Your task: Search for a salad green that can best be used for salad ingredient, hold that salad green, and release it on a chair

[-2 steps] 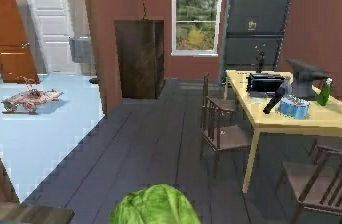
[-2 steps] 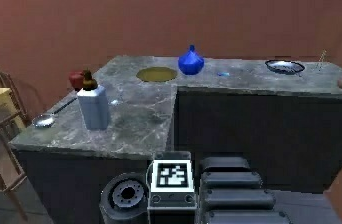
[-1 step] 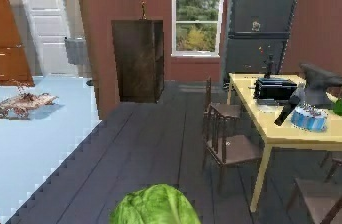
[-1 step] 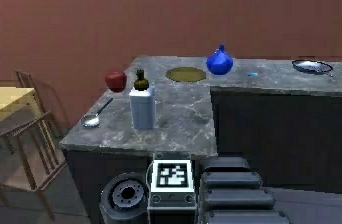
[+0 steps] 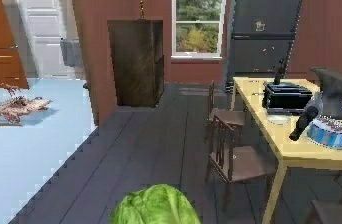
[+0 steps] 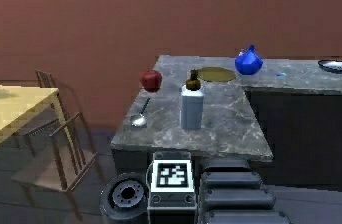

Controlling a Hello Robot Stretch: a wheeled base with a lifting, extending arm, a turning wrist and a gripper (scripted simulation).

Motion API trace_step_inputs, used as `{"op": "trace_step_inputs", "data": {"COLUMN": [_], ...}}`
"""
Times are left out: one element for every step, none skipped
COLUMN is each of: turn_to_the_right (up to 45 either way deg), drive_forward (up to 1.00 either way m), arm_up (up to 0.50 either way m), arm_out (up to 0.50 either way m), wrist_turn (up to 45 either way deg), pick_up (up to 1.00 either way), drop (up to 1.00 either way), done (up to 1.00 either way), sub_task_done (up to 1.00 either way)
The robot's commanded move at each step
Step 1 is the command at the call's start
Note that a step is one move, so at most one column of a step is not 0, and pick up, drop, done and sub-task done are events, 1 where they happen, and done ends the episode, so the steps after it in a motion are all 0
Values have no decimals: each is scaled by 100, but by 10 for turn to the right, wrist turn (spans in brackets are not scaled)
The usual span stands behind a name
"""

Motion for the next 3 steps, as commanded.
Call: {"op": "trace_step_inputs", "data": {"turn_to_the_right": [180,0,-450], "drive_forward": [0,40,0], "arm_up": [0,0,0], "arm_out": [0,0,0], "wrist_turn": [0,0,0], "pick_up": [0,0,0], "drop": [0,0,0], "done": [0,0,0], "sub_task_done": [0,0,0]}}
